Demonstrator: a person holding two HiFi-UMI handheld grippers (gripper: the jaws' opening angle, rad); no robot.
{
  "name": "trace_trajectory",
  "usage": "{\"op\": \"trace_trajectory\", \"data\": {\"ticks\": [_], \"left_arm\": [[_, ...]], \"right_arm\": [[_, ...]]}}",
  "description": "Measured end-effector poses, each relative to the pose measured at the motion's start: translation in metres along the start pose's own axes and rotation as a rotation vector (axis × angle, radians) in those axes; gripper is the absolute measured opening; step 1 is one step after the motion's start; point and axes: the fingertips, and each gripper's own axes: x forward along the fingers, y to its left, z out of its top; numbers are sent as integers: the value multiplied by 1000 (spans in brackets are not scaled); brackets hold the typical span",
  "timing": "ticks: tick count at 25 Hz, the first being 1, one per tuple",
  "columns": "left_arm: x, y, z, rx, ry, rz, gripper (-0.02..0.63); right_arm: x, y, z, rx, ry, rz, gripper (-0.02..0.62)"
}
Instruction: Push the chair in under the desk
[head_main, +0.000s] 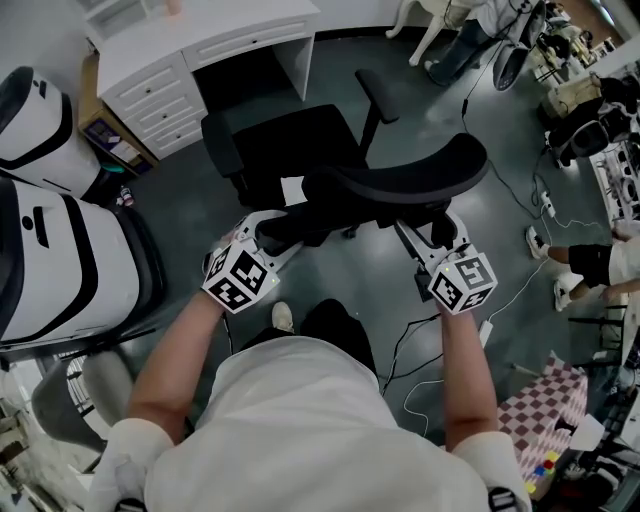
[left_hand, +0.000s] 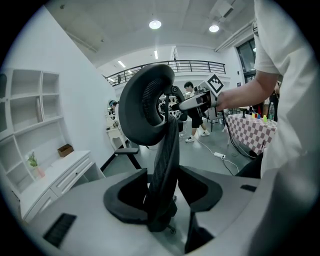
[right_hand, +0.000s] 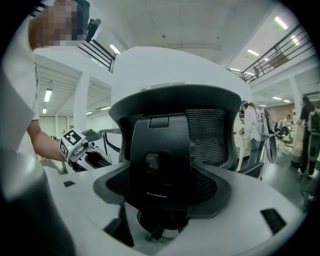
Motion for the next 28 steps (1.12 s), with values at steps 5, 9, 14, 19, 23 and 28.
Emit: {"op": "trace_trajectory", "data": {"ticks": [5, 9, 14, 19, 23, 28], "left_arm": [[3, 10, 0, -8, 9, -1, 189], [7, 20, -2, -25, 19, 3, 192], [8, 37, -5, -36, 21, 16, 195], [13, 52, -7, -45, 35, 21, 193], [20, 65, -3, -56, 44, 15, 191], [27, 84, -1, -50, 44, 24, 190]], "right_arm": [[8, -3, 3, 1, 0, -1, 308], [19, -7, 6, -3, 4, 7, 308], [36, -10, 11, -9, 5, 22, 308], [53, -16, 15, -17, 3, 39, 308], [67, -26, 22, -24, 11, 57, 308], [85, -35, 29, -31, 8, 64, 308]]}}
